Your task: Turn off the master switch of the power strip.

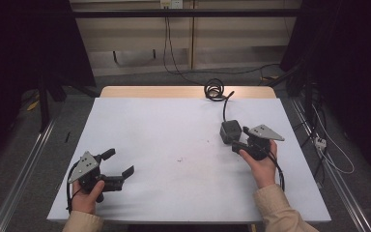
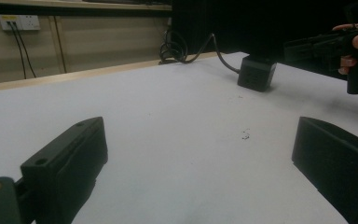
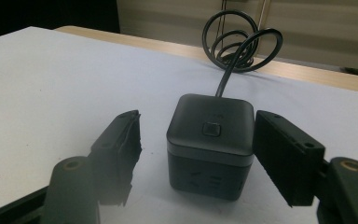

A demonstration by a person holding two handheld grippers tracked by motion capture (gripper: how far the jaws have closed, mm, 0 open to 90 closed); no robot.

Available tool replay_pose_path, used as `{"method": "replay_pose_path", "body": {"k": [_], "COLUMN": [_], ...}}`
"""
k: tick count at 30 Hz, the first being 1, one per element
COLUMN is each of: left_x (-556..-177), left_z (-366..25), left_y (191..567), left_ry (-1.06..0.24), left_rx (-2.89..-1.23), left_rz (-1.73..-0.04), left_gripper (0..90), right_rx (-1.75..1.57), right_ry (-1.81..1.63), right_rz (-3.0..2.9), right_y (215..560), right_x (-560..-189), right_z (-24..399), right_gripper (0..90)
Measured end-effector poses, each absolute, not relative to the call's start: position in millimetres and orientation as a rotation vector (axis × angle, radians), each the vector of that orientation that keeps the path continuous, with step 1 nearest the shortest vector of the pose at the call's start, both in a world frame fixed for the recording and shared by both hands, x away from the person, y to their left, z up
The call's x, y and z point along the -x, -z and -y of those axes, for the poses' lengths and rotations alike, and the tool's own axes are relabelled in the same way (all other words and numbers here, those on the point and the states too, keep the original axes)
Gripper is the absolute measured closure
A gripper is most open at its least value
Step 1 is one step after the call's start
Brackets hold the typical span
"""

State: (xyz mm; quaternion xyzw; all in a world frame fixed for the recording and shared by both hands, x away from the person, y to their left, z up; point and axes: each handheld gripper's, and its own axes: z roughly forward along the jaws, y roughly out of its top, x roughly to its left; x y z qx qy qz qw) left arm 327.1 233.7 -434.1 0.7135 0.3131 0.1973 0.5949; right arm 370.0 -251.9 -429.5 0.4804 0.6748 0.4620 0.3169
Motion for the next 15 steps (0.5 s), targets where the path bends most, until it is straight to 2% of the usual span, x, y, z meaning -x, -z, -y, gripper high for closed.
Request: {"method": "replay_pose_path", "body": {"k": [15], "left_x": [-327.2], "left_z": [-232.9], "left_y": [434.4], "left_ry": [-0.456], "left_rx": [-1.659], "left_rz": [-0.725], "left_gripper": [3.2], "right_rx": [-1.274], "right_ry": [-1.230], "right_rz": [-1.782], "right_y": [424.8], "right_x": [-376.4], "right_z": [250.8], "right_gripper": [39.0]}}
